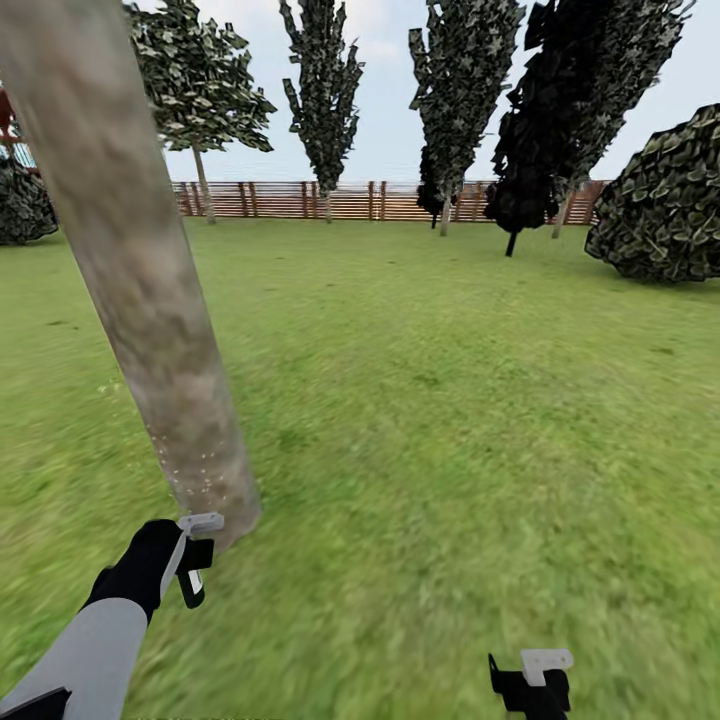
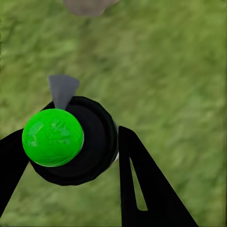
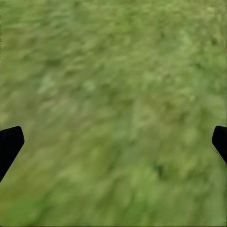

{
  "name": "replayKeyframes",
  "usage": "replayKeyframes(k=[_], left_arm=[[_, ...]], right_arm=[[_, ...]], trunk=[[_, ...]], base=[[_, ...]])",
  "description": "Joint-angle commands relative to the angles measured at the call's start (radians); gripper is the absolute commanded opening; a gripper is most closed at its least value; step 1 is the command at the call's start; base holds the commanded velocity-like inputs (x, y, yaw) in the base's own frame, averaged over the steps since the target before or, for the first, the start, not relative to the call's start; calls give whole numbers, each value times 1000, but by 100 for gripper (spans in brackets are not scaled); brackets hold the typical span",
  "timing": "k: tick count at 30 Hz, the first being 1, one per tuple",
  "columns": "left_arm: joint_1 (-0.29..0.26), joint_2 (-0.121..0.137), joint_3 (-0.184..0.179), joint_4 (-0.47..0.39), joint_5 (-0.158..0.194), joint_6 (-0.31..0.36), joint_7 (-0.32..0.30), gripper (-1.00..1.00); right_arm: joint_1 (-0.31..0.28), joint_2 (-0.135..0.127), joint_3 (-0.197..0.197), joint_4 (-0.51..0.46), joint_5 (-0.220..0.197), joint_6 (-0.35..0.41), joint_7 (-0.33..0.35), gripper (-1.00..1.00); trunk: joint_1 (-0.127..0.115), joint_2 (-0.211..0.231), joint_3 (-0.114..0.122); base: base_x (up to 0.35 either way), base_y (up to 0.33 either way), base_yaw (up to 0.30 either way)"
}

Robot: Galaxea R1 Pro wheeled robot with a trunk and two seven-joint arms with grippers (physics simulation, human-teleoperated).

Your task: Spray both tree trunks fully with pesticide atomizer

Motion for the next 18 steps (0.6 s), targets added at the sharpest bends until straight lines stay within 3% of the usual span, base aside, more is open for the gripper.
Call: replayKeyframes(k=[1, 5, 12, 18], left_arm=[[-1, -1, 5, -2, -11, 4, -9, -100], [-1, -1, 4, -8, -11, 5, -5, -100], [-27, -7, -1, -10, -10, 18, -25, -100], [-166, -20, -9, -9, -11, 133, -71, -100]], right_arm=[[0, 0, 9, 0, -8, -2, -3, 100], [0, 0, 8, 0, -8, -2, -3, 100], [0, 0, 8, 0, -8, -2, -3, 100], [0, -2, 8, 0, -8, -2, -3, 100]], trunk=[[0, 0, -1], [0, 0, -1], [0, 0, -1], [0, 0, -1]], base=[[42, -269, 273], [-102, -216, 276], [-79, -17, 274], [-1, 0, 73]])
